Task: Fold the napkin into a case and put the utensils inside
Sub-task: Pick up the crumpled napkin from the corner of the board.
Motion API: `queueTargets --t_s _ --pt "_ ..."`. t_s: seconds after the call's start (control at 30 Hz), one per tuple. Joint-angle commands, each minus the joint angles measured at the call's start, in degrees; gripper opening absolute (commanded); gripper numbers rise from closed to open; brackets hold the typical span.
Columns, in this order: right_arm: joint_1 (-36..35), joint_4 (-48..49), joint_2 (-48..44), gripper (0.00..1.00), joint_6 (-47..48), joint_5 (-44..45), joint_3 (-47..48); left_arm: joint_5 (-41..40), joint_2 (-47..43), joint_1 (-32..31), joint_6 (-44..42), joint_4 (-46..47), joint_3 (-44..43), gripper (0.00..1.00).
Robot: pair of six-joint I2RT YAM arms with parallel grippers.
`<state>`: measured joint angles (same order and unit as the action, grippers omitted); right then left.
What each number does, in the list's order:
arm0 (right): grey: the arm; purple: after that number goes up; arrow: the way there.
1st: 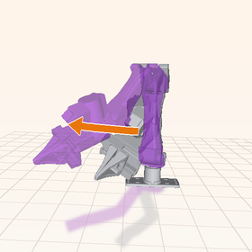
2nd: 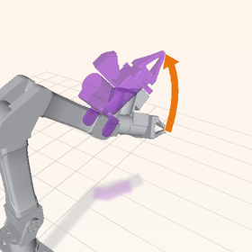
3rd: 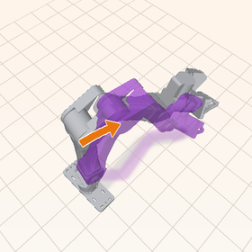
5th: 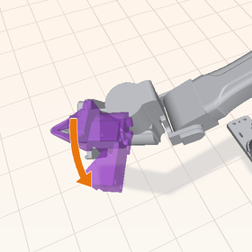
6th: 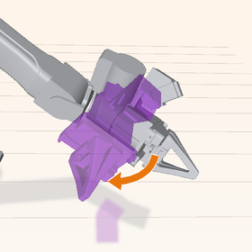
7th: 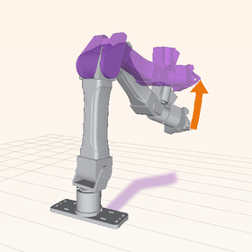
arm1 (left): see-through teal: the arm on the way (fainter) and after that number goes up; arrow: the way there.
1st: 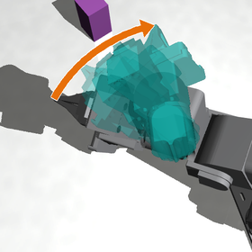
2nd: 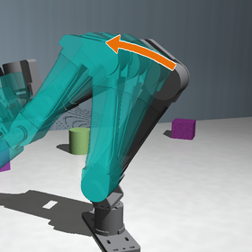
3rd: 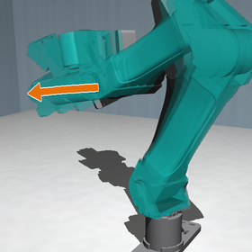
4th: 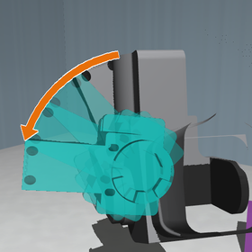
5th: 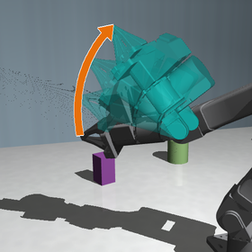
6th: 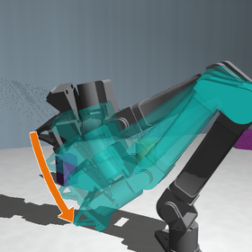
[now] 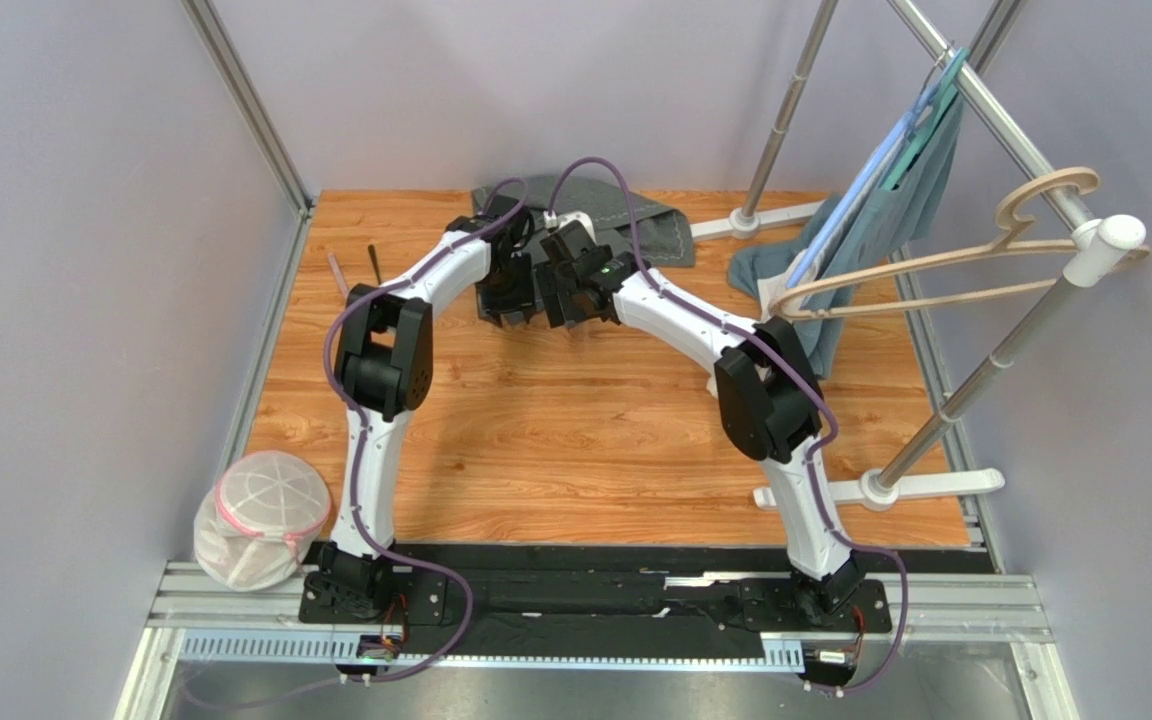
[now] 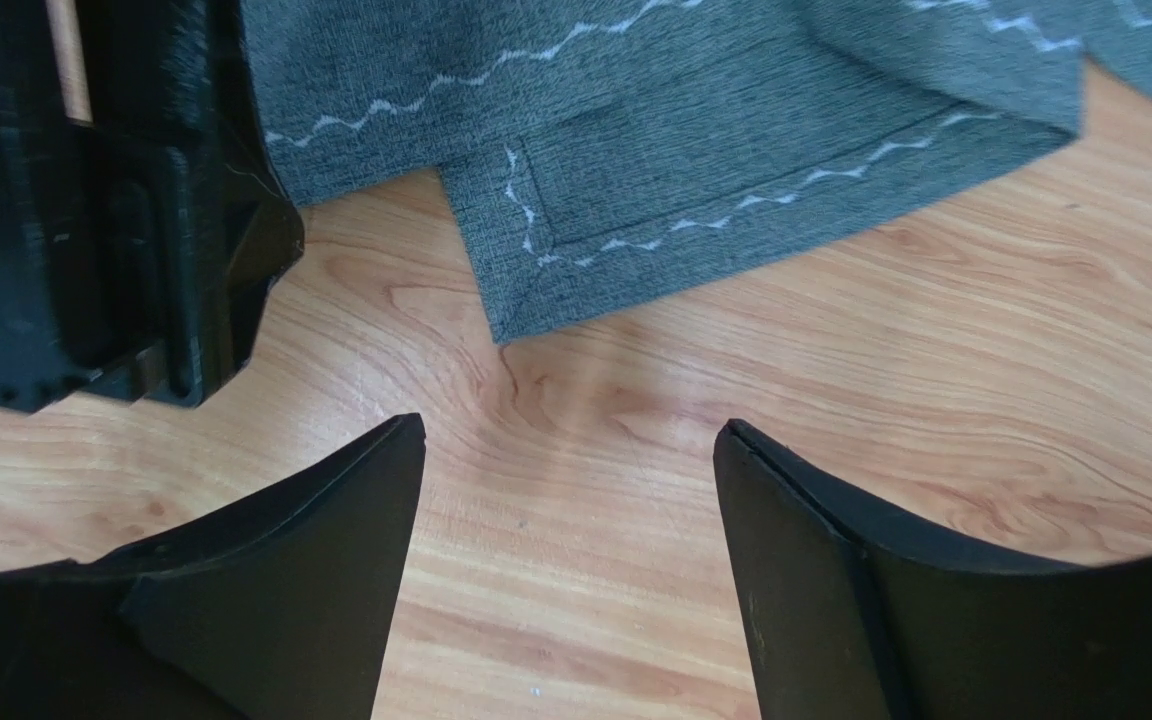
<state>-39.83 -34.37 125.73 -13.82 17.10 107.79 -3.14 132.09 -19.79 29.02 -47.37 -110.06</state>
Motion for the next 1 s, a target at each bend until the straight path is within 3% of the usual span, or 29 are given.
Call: queueTargets --t_s 0.0,0.13,0.37,0.53,0.77,0.87,0.9,0.97 --pt "1.25 1.50 3.72 0.74 1.08 -2.60 5.76 0.41 1.68 -0.16 0.87 0.53 -2.18 0.59" --pt "1.51 1.50 6.97 0.74 1.87 -3.83 7.87 0.50 1.67 -0.07 0.60 3.25 -1.30 0.59" --pt "1.52 1.06 10.58 0.74 2.40 -5.06 9.90 0.94 2.47 0.72 1.22 2.72 -2.00 0.27" --pt "1.69 0.54 13.83 0.64 3.63 -5.41 13.14 2.61 0.89 0.72 0.87 3.69 -1.39 0.19" --pt "1.69 -0.87 17.61 0.61 4.86 -4.01 17.00 3.93 -1.40 0.72 1.31 5.63 0.99 0.06" --pt "1.78 -2.63 18.85 0.36 5.30 -3.65 17.98 3.93 -2.89 0.81 1.39 5.98 1.95 0.00" --pt "1.69 -3.33 18.76 0.18 5.21 -2.18 17.72 3.93 -3.42 0.89 1.74 6.15 2.56 0.00" --pt "1.69 -4.82 17.54 0.08 4.51 -0.41 16.93 4.45 -5.70 1.33 2.18 6.50 3.18 0.00"
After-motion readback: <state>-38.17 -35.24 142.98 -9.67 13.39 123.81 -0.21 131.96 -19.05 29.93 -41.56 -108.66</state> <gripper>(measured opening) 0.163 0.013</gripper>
